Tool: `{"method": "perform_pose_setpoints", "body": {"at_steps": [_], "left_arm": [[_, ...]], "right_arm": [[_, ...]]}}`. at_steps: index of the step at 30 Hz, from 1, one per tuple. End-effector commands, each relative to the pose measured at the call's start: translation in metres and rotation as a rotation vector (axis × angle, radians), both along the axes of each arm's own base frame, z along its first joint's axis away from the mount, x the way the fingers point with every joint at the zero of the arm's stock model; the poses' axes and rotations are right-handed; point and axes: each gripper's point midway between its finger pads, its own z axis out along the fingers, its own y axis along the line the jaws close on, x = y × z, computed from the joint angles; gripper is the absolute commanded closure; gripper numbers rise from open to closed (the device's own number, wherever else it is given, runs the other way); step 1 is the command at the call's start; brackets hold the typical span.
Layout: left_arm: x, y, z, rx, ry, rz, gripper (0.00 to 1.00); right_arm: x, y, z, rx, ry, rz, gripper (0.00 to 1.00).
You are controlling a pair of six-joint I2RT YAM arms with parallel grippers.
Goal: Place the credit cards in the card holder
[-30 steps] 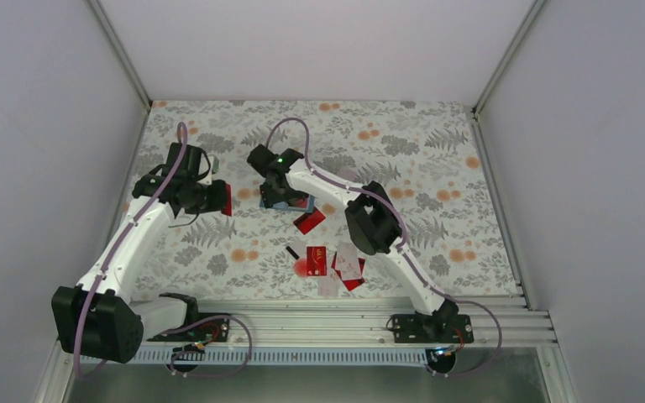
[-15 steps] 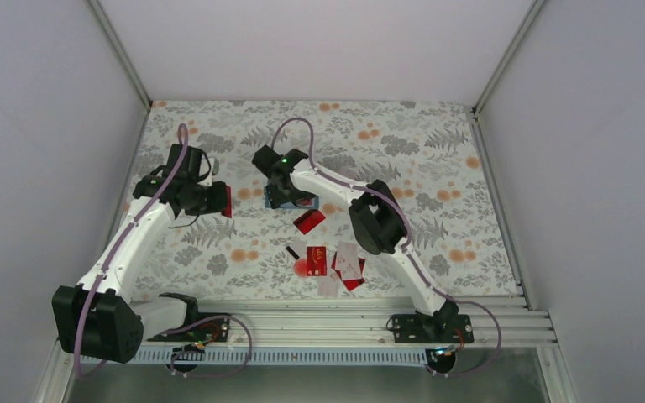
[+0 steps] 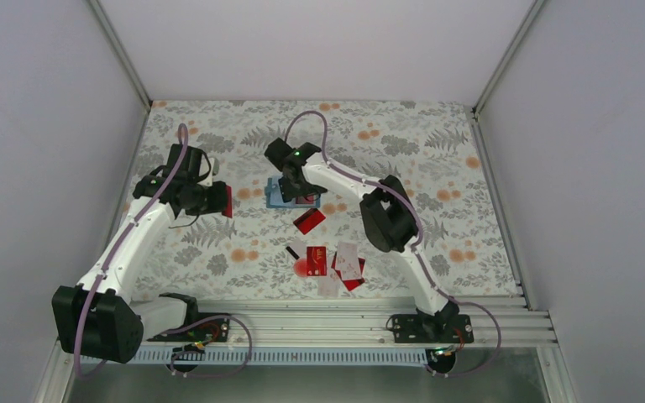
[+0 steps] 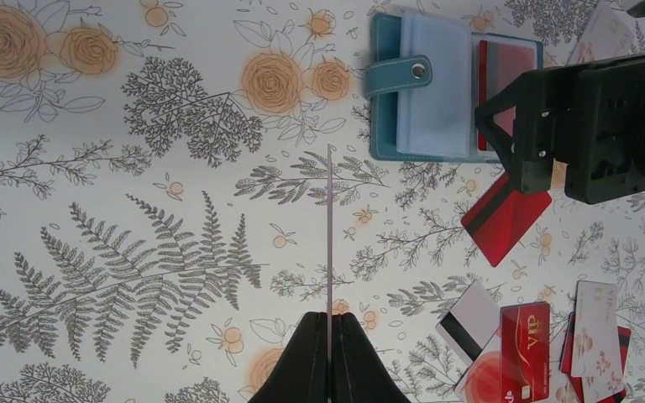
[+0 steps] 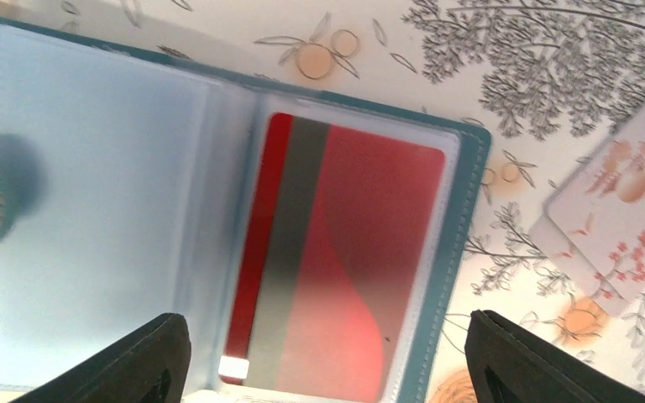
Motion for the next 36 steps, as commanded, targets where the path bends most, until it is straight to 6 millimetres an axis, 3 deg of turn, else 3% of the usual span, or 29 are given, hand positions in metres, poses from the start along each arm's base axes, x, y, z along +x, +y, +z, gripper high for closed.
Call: {"method": "perform_pose_setpoints", "body": {"at_steps": [1, 5, 10, 24, 36], "left_arm": [[0.001, 0.0, 0.002, -0.008, -0.016, -0.009, 0.98], [0.001, 0.0, 0.002, -0.009, -0.015, -0.007, 0.98], [0.001, -0.001, 0.002, -0.009, -0.013, -0.01, 0.98], [-0.001, 0.001, 0.002, 0.005, -0.014, -0.015, 0.98], [-0.003, 0.002, 0.001, 0.006, -0.01, -0.011, 0.98]], "right_arm": [[0.006, 0.028, 0.034, 0.164, -0.04, 0.074, 0.17], [0.002, 0.058, 0.048, 0.301, -0.021, 0.14, 0.16], [-0.004, 0.07, 0.033, 0.285, 0.01, 0.163, 0.14], [-0.017, 0.07, -0.003, 0.203, 0.069, 0.17, 0.13], [-0.017, 0.057, -0.01, 0.126, 0.058, 0.156, 0.15]]}}
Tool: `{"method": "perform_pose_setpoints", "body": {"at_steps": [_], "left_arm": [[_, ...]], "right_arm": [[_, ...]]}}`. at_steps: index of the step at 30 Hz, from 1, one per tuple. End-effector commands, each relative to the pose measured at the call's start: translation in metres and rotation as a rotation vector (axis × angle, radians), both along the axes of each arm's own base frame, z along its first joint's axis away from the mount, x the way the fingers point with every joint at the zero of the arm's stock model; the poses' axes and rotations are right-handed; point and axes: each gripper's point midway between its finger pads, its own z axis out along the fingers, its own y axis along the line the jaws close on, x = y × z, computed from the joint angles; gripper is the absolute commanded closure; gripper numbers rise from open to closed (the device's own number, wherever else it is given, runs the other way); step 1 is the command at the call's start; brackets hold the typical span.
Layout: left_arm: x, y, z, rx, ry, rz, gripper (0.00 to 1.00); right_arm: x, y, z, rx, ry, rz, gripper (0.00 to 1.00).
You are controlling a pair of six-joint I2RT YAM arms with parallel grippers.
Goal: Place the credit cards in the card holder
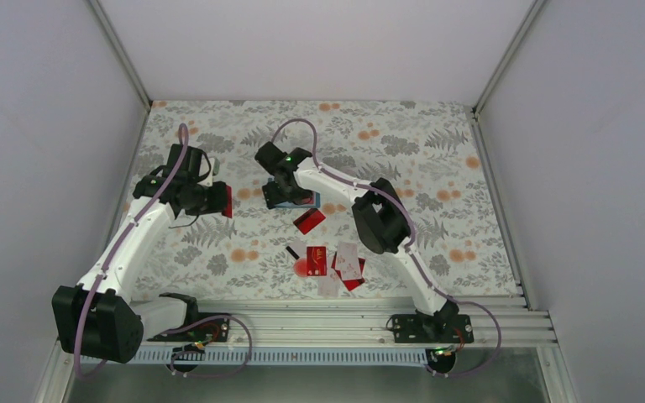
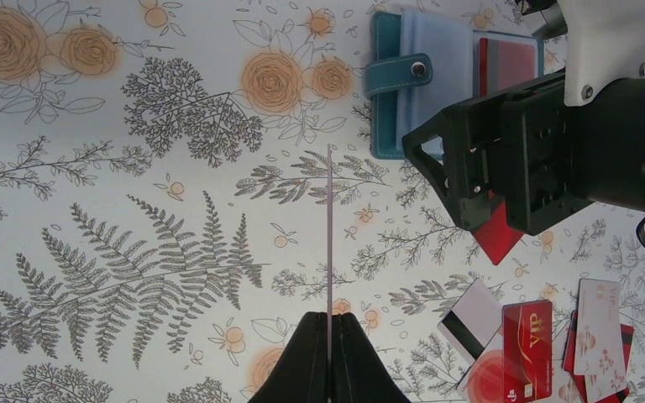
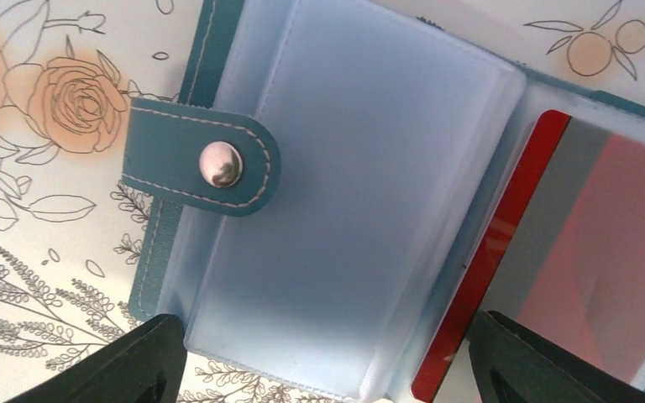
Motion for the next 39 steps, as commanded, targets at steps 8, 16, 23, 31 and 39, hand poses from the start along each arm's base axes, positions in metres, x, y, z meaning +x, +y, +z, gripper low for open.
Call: {"method": "perform_pose_setpoints", "body": {"at_steps": [8, 16, 23, 31, 39], "left_arm": [[-0.003, 0.002, 0.001, 0.001, -0.011, -0.003, 0.98], [-0.003, 0.002, 0.001, -0.001, -0.01, -0.002, 0.98], [-0.002, 0.002, 0.002, -0.002, -0.013, -0.001, 0.98], [-0.001, 0.001, 0.002, -0.005, -0.014, 0.001, 0.98], [-0.001, 0.001, 0.002, -0.007, -0.013, 0.003, 0.98]], "right_arm": [[0.005, -0.008, 0.004, -0.072, -0.052, -0.017, 0.15], [0.011, -0.014, 0.017, -0.099, -0.094, -0.029, 0.15], [0.015, -0.022, 0.025, -0.134, -0.126, -0.035, 0.15], [0.019, -0.033, 0.03, -0.178, -0.154, -0.05, 0.15], [0.028, -0.046, 0.041, -0.202, -0.189, -0.07, 0.15]]}}
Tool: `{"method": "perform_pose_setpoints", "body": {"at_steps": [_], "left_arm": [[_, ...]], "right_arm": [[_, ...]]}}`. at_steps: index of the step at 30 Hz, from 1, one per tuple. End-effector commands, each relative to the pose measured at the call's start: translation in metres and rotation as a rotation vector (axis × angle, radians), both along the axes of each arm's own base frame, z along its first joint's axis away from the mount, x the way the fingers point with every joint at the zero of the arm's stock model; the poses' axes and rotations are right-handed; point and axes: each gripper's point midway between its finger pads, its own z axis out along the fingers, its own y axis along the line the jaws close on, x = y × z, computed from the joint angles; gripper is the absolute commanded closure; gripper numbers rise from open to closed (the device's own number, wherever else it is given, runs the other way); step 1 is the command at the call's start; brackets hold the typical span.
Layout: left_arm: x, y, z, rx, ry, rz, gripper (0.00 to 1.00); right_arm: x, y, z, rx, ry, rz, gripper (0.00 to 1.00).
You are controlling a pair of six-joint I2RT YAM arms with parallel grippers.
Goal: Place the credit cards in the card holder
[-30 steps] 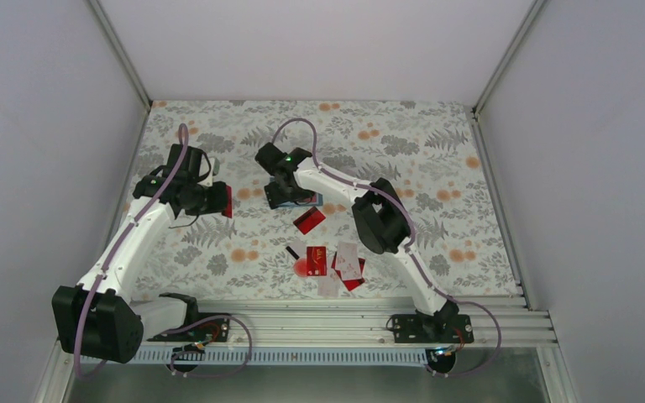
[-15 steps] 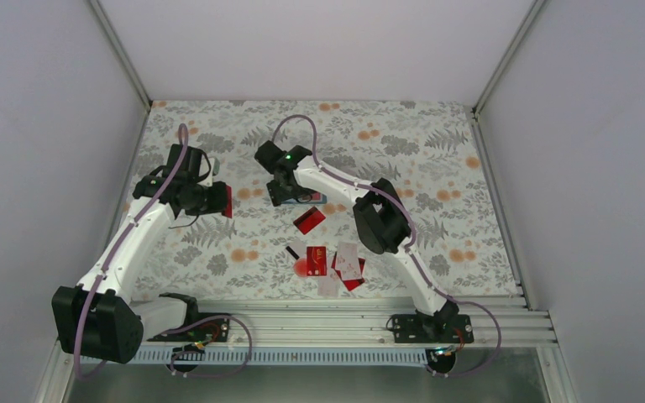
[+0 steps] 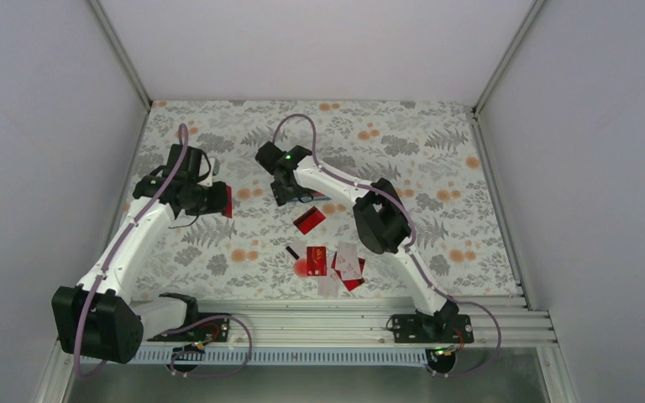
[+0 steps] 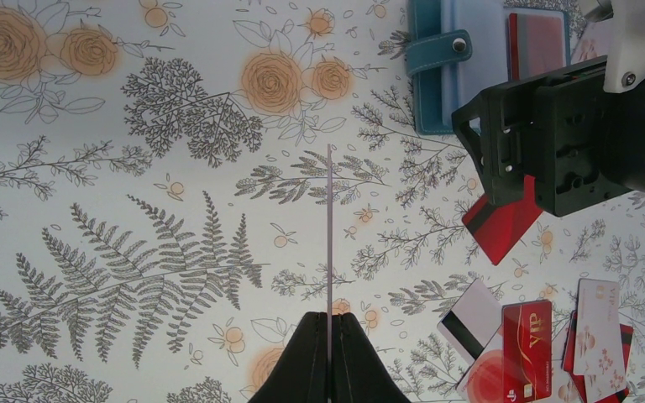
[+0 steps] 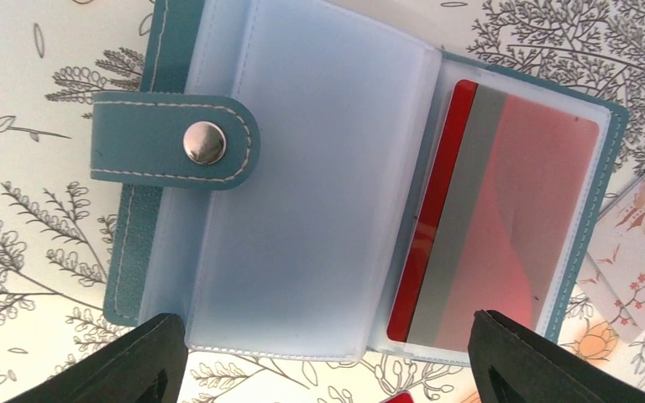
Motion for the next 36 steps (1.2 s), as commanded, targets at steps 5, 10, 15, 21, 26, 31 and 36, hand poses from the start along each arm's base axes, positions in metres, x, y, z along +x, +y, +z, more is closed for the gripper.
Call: {"method": "perform_pose_setpoints", "body": {"at_steps": [5, 10, 15, 21, 26, 31, 36], "left_arm": [[0.001, 0.001, 0.003, -0.009, -0.015, 0.006, 0.98], [0.001, 0.0, 0.002, -0.01, -0.012, 0.007, 0.98], [0.002, 0.001, 0.002, -0.009, -0.013, 0.009, 0.98], [0.004, 0.001, 0.002, -0.007, -0.012, 0.012, 0.98], [0.006, 0.001, 0.001, -0.006, -0.008, 0.016, 0.98], [0.01, 0.0, 0.0, -0.01, -0.004, 0.018, 0.98], [0.018, -0.008, 0.001, -0.047, -0.014, -0.006, 0.98]], "right_arm": [[0.016, -0.019, 0.035, -0.029, -0.093, -0.029, 0.16], [0.025, -0.028, 0.047, -0.038, -0.128, -0.041, 0.22], [0.032, -0.038, 0.05, -0.054, -0.143, -0.053, 0.26], [0.037, -0.051, 0.046, -0.061, -0.136, -0.067, 0.27], [0.045, -0.066, 0.04, -0.071, -0.128, -0.089, 0.27], [0.053, -0.083, 0.038, -0.07, -0.121, -0.115, 0.27], [0.06, -0.1, 0.034, -0.049, -0.111, -0.146, 0.26]]}}
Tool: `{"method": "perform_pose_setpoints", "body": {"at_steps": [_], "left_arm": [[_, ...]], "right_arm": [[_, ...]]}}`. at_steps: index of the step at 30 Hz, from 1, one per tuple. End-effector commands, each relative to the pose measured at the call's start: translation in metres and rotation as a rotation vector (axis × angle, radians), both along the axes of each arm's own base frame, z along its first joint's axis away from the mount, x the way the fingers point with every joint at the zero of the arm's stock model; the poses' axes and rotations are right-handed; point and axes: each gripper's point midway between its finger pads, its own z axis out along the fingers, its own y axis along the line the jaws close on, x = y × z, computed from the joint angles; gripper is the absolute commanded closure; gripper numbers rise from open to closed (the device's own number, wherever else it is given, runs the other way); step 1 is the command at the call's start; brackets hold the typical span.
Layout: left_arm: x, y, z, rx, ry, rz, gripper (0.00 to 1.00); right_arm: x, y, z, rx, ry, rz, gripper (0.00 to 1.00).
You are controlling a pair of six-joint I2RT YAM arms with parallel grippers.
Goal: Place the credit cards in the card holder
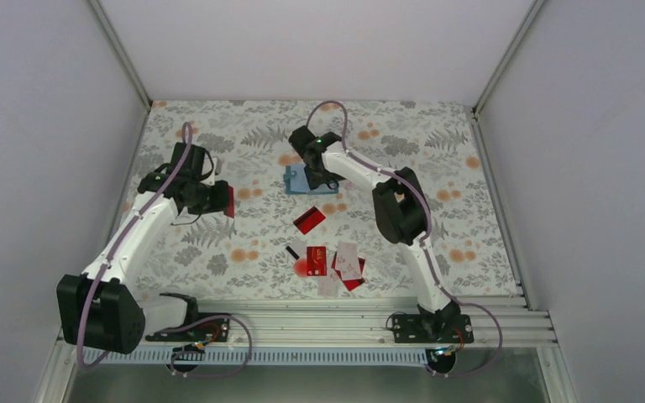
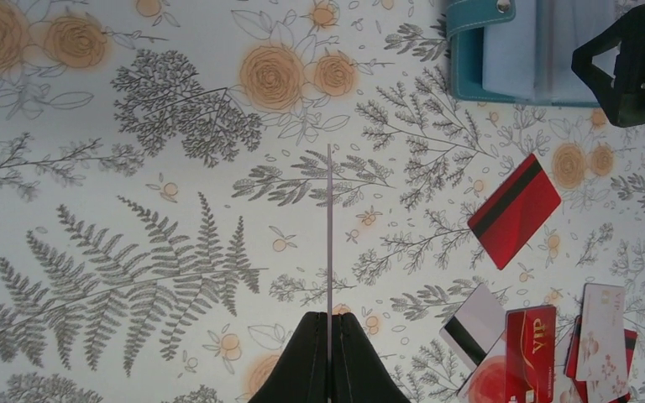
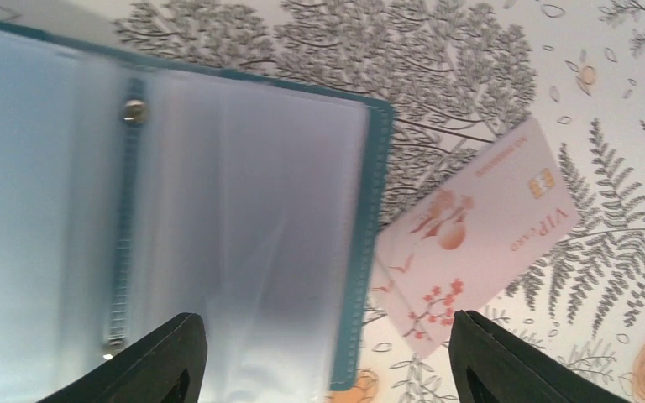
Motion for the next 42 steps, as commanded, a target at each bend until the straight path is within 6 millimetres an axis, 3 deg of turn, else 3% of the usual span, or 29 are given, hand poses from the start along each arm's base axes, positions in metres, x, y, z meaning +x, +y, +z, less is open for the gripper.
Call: {"method": "perform_pose_setpoints", "body": {"at_steps": [1, 6, 19, 28, 35, 42], "left_arm": [[0.015, -0.012, 0.012, -0.069, -0.051, -0.029, 0.97], [0.026, -0.033, 0.019, -0.156, -0.075, -0.088, 0.98], [0.09, -0.107, 0.028, -0.375, -0.064, -0.218, 0.98], [0.134, -0.148, 0.004, -0.445, 0.005, -0.266, 0.98], [0.144, -0.178, -0.032, -0.469, 0.075, -0.316, 0.98], [0.155, -0.202, -0.061, -0.483, 0.116, -0.352, 0.98]], "right_arm": [[0.014, -0.015, 0.025, 0.055, -0.058, -0.031, 0.26], [0.019, -0.032, 0.018, 0.095, -0.036, -0.063, 0.26], [0.032, -0.035, -0.005, 0.198, 0.024, -0.051, 0.26], [0.026, -0.043, -0.025, 0.205, 0.083, -0.041, 0.26], [0.018, -0.057, -0.035, 0.216, 0.102, -0.057, 0.26], [0.006, -0.057, -0.052, 0.246, 0.145, -0.046, 0.26]]}}
